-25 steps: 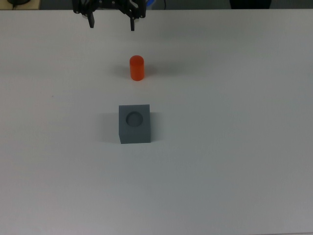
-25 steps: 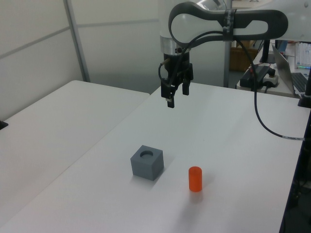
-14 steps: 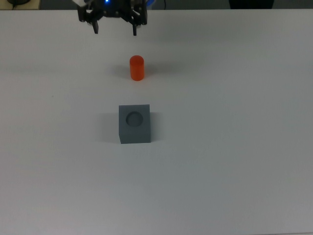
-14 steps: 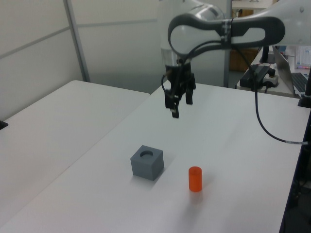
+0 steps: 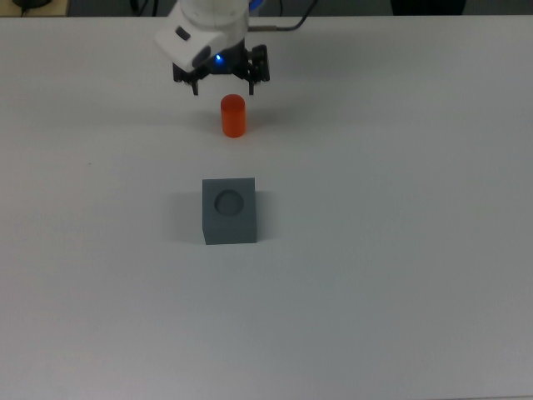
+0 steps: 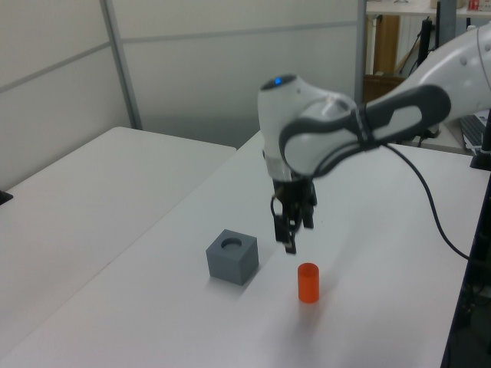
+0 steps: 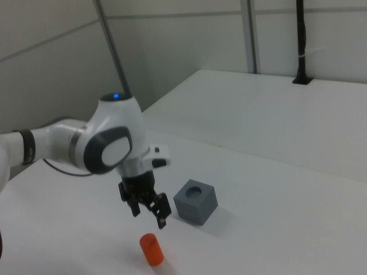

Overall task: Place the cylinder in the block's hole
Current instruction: 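Move the open gripper down over the orange cylinder, then close the gripper around the orange cylinder and lift it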

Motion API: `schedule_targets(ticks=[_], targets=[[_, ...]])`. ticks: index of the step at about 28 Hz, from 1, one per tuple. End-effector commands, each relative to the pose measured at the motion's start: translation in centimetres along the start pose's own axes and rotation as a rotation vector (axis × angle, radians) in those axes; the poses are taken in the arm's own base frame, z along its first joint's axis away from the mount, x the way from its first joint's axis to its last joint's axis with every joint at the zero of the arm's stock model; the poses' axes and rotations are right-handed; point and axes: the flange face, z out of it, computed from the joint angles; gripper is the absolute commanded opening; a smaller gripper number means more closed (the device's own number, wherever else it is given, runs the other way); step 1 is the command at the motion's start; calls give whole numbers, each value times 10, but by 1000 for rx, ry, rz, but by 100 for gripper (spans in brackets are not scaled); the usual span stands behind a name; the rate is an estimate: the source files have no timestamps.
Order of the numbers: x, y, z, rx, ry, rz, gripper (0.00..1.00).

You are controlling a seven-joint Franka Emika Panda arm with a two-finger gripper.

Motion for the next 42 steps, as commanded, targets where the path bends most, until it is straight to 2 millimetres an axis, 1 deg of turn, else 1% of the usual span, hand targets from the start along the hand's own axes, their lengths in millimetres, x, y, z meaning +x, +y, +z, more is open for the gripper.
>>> schedule_targets(ticks=[1,3,7,9,10,14,17,19,24,25,27,28,31,33,38,40,42], targets=[[-18,-2,30,6,21,-24,100],[-19,-2,36,1,26,-29,100],[-18,-3,39,-17,26,-42,100],[-17,-3,44,-36,17,-54,100],[-17,-8,47,-60,11,-81,100],[-13,-9,56,-71,2,-90,100],[-7,-10,57,-67,57,-93,100],[-9,-10,61,-65,65,-92,100],[-8,-11,63,-64,74,-90,100],[-8,-12,63,-64,74,-91,99],[-10,-12,67,-64,68,-93,95],[-11,-13,67,-64,70,-95,95],[-14,-13,69,-65,68,-102,95],[-14,-14,71,-69,65,-107,99],[-15,-14,72,-98,55,-130,100],[-15,-13,74,-99,52,-131,97],[-15,-13,74,-99,52,-131,86]])
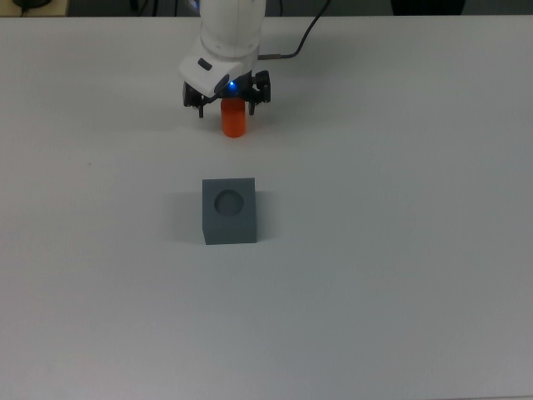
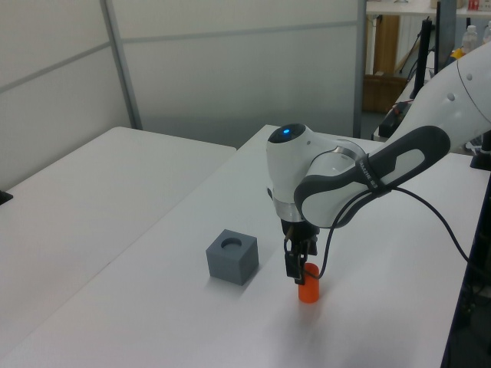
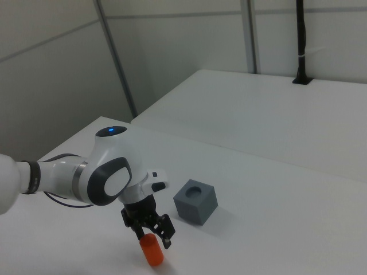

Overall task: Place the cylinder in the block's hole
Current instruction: 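Close the gripper around the orange cylinder and lift it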

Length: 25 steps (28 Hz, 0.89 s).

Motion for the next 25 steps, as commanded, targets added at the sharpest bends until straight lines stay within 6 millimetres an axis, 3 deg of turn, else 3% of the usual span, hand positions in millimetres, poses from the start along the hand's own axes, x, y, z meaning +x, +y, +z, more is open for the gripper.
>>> schedule_targets(ticks=[1,5,6,10,14,19,22,23,25], targets=[[-4,-2,2,-16,18,-34,75],[-4,-2,2,-16,17,-34,49],[-4,-2,2,-16,17,-34,38],[-4,-2,2,-16,17,-32,28],[-5,-2,3,-16,11,-33,11],[-1,1,-12,-20,-16,-68,9],[8,10,-39,-21,-32,-87,9],[16,18,-63,-16,-21,-82,9],[24,23,-83,-13,-11,-77,9]])
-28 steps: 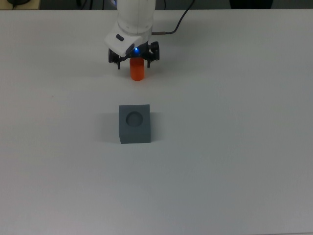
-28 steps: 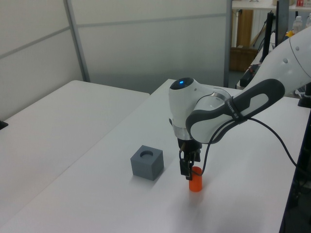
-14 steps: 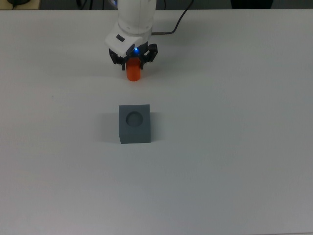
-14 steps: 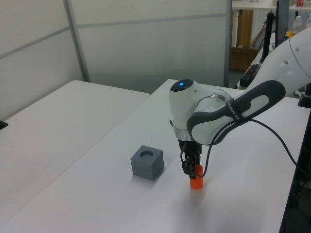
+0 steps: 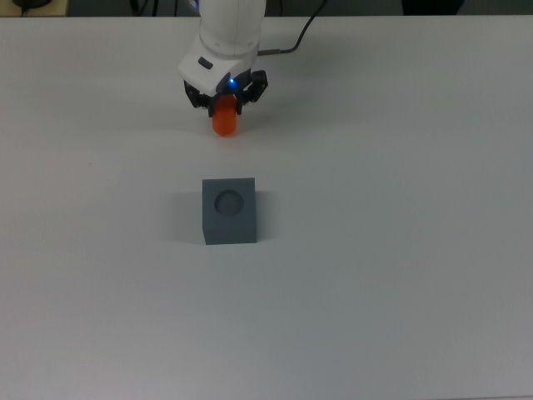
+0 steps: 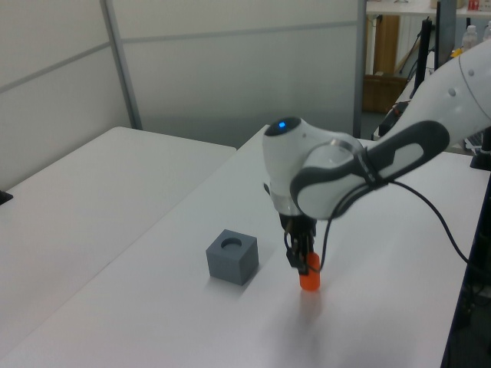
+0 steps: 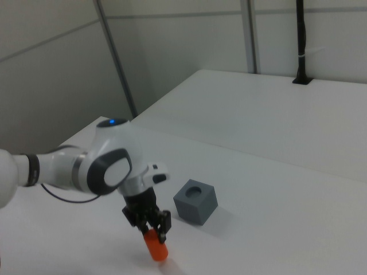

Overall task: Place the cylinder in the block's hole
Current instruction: 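Carry the cylinder over the grey block's hole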

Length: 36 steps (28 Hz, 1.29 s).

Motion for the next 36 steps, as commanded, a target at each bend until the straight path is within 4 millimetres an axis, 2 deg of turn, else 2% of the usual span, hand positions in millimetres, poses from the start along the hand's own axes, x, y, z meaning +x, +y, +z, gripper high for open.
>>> schedule_targets(ticks=[1,3,4,7,11,14,19,29,36], targets=[[19,21,-67,-6,15,-18,9],[28,24,-81,1,29,-6,9],[40,24,-88,11,39,3,10],[58,27,-96,15,64,14,10],[88,30,-95,11,87,17,10],[110,29,-86,7,96,16,10],[133,31,-78,4,109,16,10],[145,30,-82,1,183,17,10],[154,26,-70,2,199,50,10]])
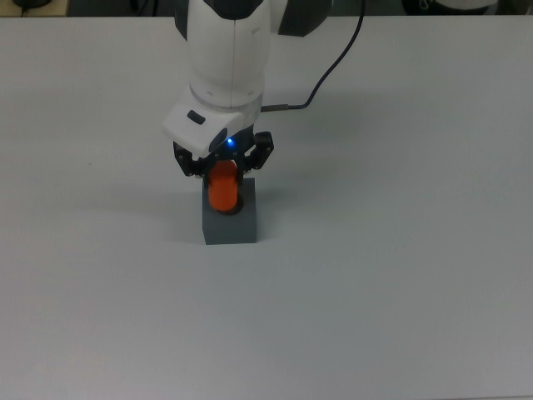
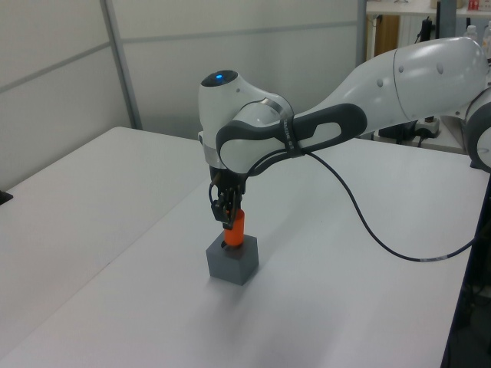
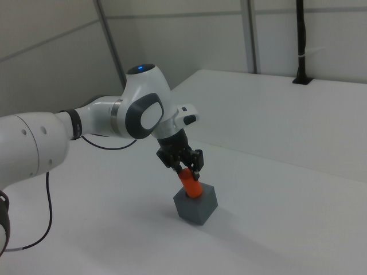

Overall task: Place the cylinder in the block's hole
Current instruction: 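Lower the cylinder into the hole and open the gripper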

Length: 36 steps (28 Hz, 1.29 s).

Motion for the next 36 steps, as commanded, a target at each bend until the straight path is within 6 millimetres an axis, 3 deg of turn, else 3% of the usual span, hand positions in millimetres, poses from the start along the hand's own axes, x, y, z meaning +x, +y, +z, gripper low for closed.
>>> schedule_targets(ticks=[1,15,18,21,22,23,24,31,36], targets=[[9,-4,7,14,26,22,11],[6,-11,10,22,2,29,19],[3,-11,12,23,-23,41,28],[2,-11,12,23,-33,42,45],[0,-11,13,22,-46,41,72],[0,-11,13,22,-52,41,90],[0,-11,12,22,-53,42,100],[-4,-10,-1,19,-57,66,100],[-10,-6,-28,17,-38,120,100]])
